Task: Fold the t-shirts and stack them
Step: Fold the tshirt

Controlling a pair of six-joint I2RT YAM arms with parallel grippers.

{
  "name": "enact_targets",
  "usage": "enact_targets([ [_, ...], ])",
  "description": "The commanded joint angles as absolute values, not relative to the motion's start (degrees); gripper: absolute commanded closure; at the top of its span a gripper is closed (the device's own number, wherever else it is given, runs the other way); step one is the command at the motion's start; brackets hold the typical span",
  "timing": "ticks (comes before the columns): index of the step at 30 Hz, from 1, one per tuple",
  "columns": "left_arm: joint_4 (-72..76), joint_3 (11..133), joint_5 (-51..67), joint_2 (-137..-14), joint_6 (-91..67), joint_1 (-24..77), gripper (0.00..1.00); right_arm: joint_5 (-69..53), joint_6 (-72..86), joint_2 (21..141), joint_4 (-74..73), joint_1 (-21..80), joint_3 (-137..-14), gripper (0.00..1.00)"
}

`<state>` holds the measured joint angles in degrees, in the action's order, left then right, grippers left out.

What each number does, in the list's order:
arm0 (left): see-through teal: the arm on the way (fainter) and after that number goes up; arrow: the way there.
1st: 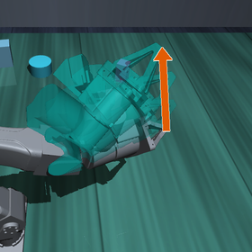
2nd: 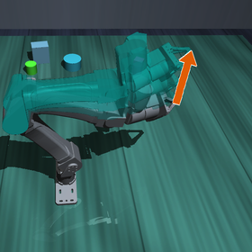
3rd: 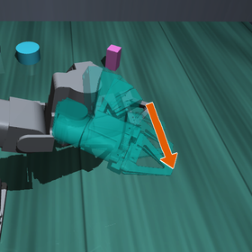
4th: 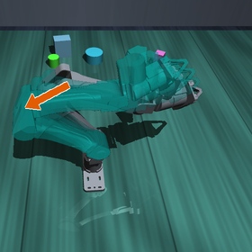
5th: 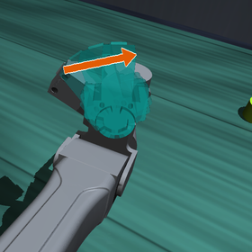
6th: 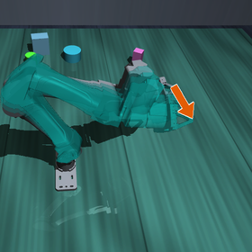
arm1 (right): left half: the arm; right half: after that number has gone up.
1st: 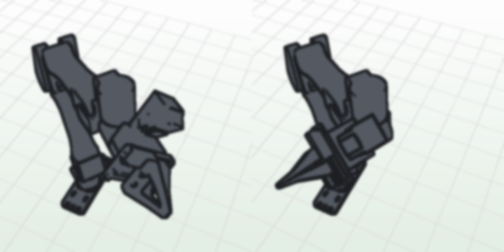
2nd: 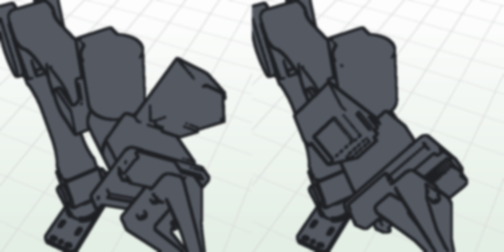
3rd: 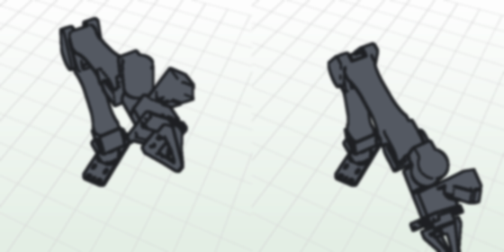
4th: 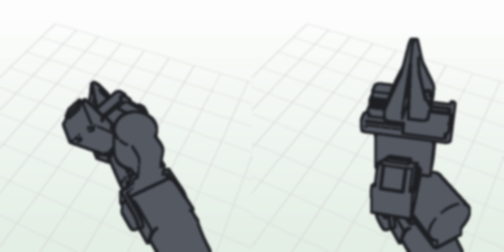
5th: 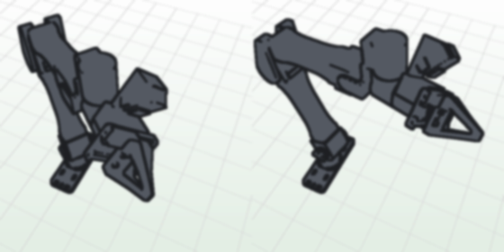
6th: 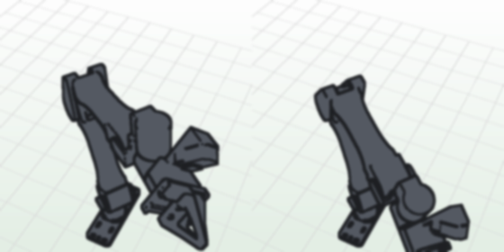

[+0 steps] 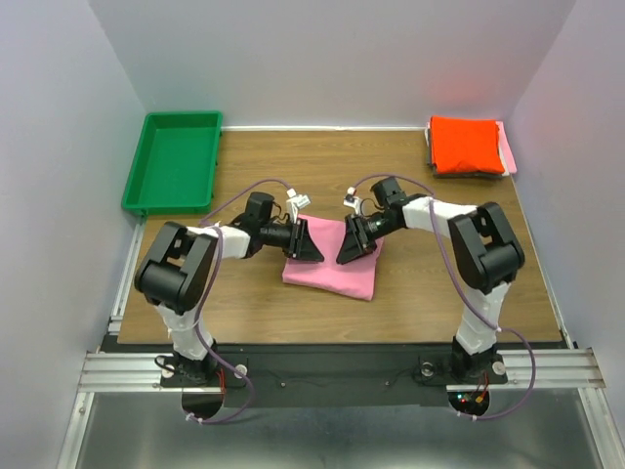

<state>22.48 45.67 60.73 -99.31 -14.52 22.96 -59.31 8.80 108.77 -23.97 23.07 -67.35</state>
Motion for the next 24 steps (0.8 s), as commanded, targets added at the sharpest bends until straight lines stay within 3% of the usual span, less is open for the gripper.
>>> enact_targets([
  [1,23.6,48.0,57.2,-103.9,-14.4,21.8,0.67,-57.7,6.1,115.1,-21.5,18.7,-69.2,0.63],
  [7,24.2,54.5,54.8,-111.6,-15.3,19.3,0.71,-52.9,1.3,121.6,-24.3,12.9,-79.5,0.66],
  [12,24.2,56.1,55.1,-107.6,-17.1,17.5,0.74,-55.3,1.8,118.9,-26.5,12.6,-84.6,0.66],
  [17,24.1,52.6,58.3,-96.4,-19.1,18.0,0.71,-62.4,6.6,109.3,-25.5,14.1,-78.7,0.65],
  [24,26.9,44.8,58.7,-92.0,-24.9,22.9,0.71,-66.2,13.1,106.7,-19.6,18.5,-68.3,0.65],
])
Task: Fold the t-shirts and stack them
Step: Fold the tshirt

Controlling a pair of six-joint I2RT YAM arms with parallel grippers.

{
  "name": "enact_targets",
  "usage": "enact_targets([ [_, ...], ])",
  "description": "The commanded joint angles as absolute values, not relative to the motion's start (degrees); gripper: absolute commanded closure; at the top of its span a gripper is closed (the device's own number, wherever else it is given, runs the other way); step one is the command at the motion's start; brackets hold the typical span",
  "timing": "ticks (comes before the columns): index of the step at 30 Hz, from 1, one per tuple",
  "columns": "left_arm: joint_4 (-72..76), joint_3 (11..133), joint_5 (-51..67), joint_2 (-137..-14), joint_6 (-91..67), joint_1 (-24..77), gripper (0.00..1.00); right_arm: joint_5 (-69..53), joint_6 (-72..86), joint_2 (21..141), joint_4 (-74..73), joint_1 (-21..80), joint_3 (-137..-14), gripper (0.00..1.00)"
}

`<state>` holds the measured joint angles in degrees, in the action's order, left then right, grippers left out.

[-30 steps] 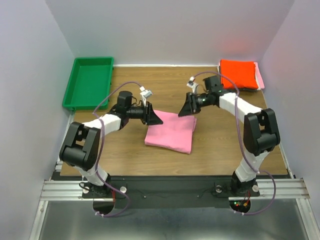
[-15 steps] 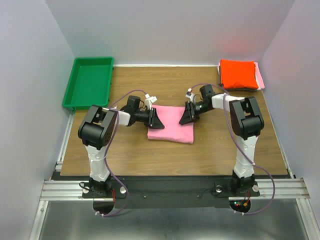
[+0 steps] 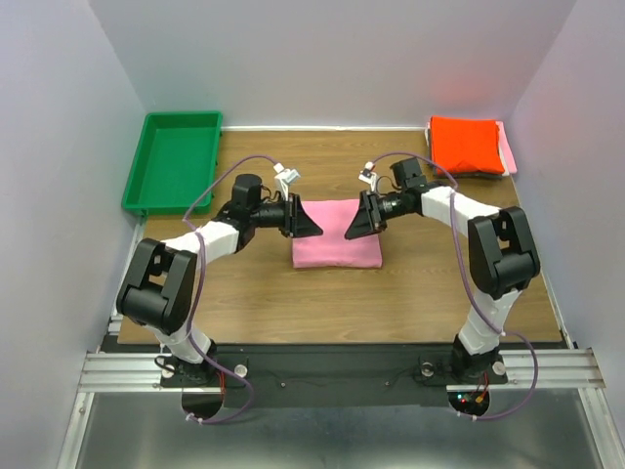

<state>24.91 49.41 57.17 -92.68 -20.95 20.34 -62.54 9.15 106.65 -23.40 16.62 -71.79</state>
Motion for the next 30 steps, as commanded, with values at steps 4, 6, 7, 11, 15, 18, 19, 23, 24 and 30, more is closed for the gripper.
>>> enact_targets([
  [4,29.9,43.6,57.7,-96.0,-25.9,24.7,0.71,-65.9,11.8,111.0,-19.0,19.5,-68.0,0.64],
  [6,29.6,44.7,56.9,-100.8,-25.7,24.2,0.71,-65.0,10.3,114.7,-19.0,19.1,-68.0,0.64],
  [7,27.2,45.3,56.0,-102.5,-23.8,23.7,0.71,-64.6,9.8,115.7,-19.0,18.6,-67.9,0.64],
  [11,23.2,46.3,51.6,-111.1,-20.2,19.3,0.71,-61.8,7.3,118.7,-19.2,16.2,-66.9,0.65],
  [15,20.7,46.3,51.2,-113.2,-18.4,15.6,0.71,-59.4,4.8,120.2,-19.9,13.0,-65.0,0.65],
  [18,18.5,46.8,51.9,-111.4,-16.9,14.2,0.70,-59.7,3.8,118.1,-21.9,12.5,-64.2,0.65],
  [19,18.1,46.7,52.8,-110.4,-16.4,13.9,0.70,-59.8,3.3,118.1,-22.8,12.6,-64.2,0.65],
  [23,12.7,46.1,57.7,-101.5,-10.6,13.4,0.69,-61.4,2.5,109.3,-26.1,12.6,-65.2,0.64],
  [24,12.2,45.6,58.9,-99.6,-9.0,13.6,0.69,-62.5,3.3,107.9,-26.6,12.6,-65.4,0.64],
  [30,11.8,44.7,60.0,-92.8,-7.8,17.5,0.67,-65.6,3.8,104.7,-26.7,13.9,-62.2,0.63],
])
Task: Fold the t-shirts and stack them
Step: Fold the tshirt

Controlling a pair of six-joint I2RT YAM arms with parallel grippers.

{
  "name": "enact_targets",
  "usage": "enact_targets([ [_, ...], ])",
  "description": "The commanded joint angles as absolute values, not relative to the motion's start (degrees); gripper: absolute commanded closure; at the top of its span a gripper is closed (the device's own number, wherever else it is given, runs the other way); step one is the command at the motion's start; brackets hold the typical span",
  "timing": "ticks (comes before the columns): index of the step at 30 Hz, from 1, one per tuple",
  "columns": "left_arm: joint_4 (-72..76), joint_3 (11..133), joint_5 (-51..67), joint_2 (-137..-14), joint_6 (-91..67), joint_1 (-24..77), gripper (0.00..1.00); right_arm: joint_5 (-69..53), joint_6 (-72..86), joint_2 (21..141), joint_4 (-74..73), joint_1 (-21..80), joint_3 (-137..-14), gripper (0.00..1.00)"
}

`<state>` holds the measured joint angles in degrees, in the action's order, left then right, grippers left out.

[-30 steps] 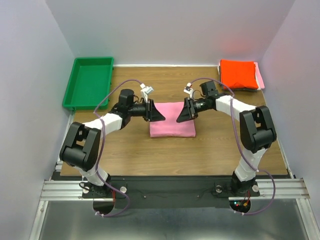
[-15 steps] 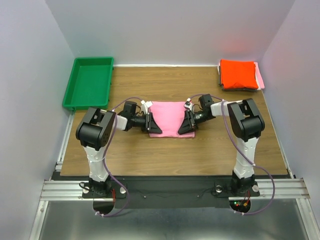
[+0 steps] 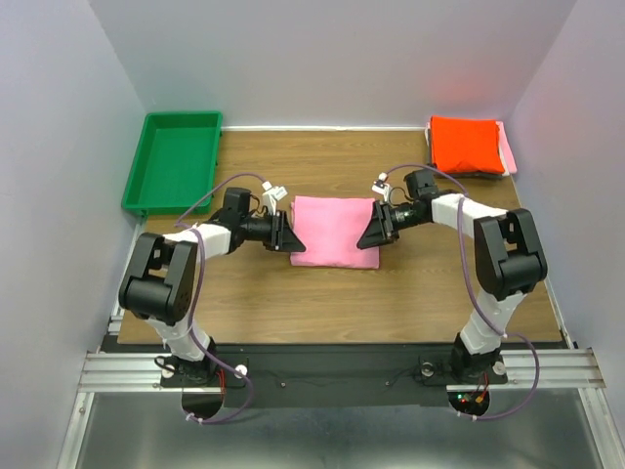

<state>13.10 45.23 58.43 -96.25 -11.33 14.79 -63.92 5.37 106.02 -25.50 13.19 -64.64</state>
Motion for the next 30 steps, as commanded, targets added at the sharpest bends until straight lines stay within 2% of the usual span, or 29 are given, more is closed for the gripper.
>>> enact_targets([
  [1,12.4,44.5,60.1,-93.3,-8.3,17.8,0.67,-65.6,3.3,105.7,-26.7,14.0,-61.9,0.63],
  [4,16.2,43.9,59.7,-97.5,-11.4,17.8,0.67,-65.4,1.5,110.5,-26.9,14.0,-61.8,0.64],
  [11,14.8,46.3,57.0,-108.9,-12.7,14.6,0.67,-61.4,-2.5,115.8,-27.5,12.1,-61.4,0.65],
  [14,11.8,47.6,57.9,-108.3,-10.2,13.5,0.67,-60.8,-3.7,114.3,-29.6,11.2,-61.8,0.65],
  [18,3.8,49.9,57.9,-98.8,-4.4,14.5,0.62,-59.9,-5.9,105.0,-35.1,11.1,-64.9,0.62],
  [21,0.1,53.6,51.3,-91.6,3.3,18.4,0.57,-54.2,-4.0,96.1,-34.9,10.5,-65.7,0.54],
  [24,0.1,55.3,43.4,-86.2,12.0,26.8,0.56,-49.0,-1.9,91.5,-34.6,9.0,-65.2,0.46],
  [25,0.1,56.0,37.7,-85.3,14.5,31.2,0.53,-46.3,-0.8,89.1,-34.7,7.9,-65.0,0.35],
  [27,0.4,57.1,32.5,-84.3,19.6,34.4,0.49,-43.8,2.0,86.4,-34.7,6.4,-64.1,0.22],
  [30,-1.8,59.9,26.2,-86.5,26.7,40.2,0.49,-41.1,4.5,84.1,-34.3,5.5,-62.6,0.17],
])
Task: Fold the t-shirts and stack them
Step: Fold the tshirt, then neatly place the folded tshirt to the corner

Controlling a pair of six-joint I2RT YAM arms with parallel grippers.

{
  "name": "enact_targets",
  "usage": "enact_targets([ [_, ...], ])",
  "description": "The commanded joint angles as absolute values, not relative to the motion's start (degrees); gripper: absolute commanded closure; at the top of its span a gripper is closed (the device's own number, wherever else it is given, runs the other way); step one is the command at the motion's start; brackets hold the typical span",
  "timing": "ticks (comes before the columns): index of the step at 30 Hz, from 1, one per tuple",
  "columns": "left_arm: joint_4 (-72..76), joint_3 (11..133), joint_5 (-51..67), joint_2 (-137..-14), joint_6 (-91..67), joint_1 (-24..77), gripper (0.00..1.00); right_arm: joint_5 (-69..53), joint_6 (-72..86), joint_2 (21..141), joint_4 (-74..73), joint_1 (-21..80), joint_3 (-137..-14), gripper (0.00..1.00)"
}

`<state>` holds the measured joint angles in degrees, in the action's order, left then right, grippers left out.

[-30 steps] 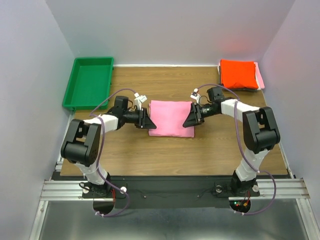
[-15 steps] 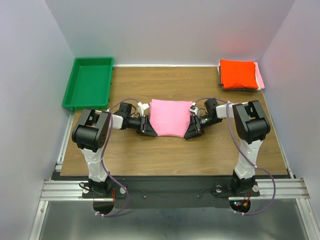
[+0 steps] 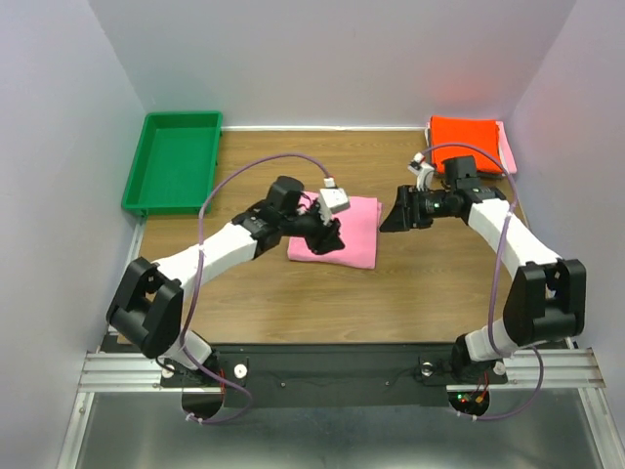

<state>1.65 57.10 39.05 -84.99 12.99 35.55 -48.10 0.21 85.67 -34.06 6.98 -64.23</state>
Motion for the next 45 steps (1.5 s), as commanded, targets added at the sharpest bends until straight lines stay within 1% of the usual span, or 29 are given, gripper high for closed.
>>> enact_targets([
  [1,-1.7,60.1,24.5,-87.0,28.8,41.8,0.49,-39.9,5.9,83.4,-33.7,5.4,-62.1,0.10],
  [2,-0.6,60.2,20.3,-88.4,31.4,45.8,0.48,-37.8,6.5,82.0,-33.2,5.1,-61.5,0.07],
  [3,-0.3,60.4,18.6,-89.5,35.5,47.5,0.48,-36.7,8.3,81.5,-32.5,4.9,-59.7,0.02],
  [4,-0.3,60.6,17.5,-90.6,37.9,48.9,0.48,-34.7,9.4,80.9,-31.0,3.8,-58.6,0.00],
  [7,2.2,60.4,14.4,-94.5,43.9,54.0,0.49,-33.3,14.1,78.7,-28.7,0.3,-54.9,0.00],
  [10,4.7,59.6,12.8,-96.6,47.4,56.9,0.49,-34.1,18.5,78.0,-27.3,-4.2,-52.9,0.00],
  [12,6.4,59.8,12.1,-98.3,48.6,57.7,0.50,-31.7,20.2,78.5,-27.0,-4.7,-52.7,0.00],
  [16,9.0,61.2,11.1,-101.9,49.5,59.1,0.51,-32.1,23.5,79.9,-25.1,-4.8,-51.7,0.00],
  [21,12.1,62.0,9.6,-107.1,49.7,59.2,0.55,-33.4,28.1,78.8,-20.7,-4.8,-47.2,0.00],
  [23,12.7,61.8,9.0,-107.9,50.4,59.2,0.57,-34.7,30.0,77.4,-18.1,-4.8,-44.5,0.00],
  [26,13.2,61.3,8.4,-109.1,51.2,59.1,0.64,-36.6,33.5,75.9,-12.8,-4.8,-39.7,0.00],
  [27,13.9,61.0,7.9,-109.6,51.4,59.1,0.70,-37.3,34.4,74.9,-11.0,-4.8,-38.2,0.00],
  [30,15.2,60.6,8.4,-110.2,49.8,58.4,0.80,-37.0,37.4,74.3,-4.3,-4.8,-33.9,0.01],
  [31,15.1,61.3,9.0,-110.5,49.2,58.0,0.85,-36.8,38.6,74.7,-2.7,-4.8,-33.3,0.01],
  [32,14.9,61.9,9.6,-110.4,48.0,57.8,0.88,-36.6,39.4,75.3,-0.5,-4.7,-32.7,0.02],
  [33,13.9,62.4,10.5,-109.9,47.5,57.6,0.95,-36.3,40.1,76.0,1.5,-4.7,-32.8,0.02],
  [34,13.3,63.4,12.7,-109.3,46.9,57.4,0.99,-36.6,40.9,77.8,2.7,-4.7,-32.9,0.03],
  [38,8.4,67.9,19.4,-106.7,42.4,55.7,1.00,-36.6,46.0,82.4,8.3,-2.7,-34.5,0.05],
  [41,7.8,70.5,21.6,-105.6,39.6,55.2,1.00,-35.7,49.9,87.3,13.4,-0.1,-35.3,0.12],
  [45,6.9,73.2,23.2,-105.3,37.5,54.8,1.00,-33.8,52.8,91.9,17.6,3.3,-37.2,0.13],
])
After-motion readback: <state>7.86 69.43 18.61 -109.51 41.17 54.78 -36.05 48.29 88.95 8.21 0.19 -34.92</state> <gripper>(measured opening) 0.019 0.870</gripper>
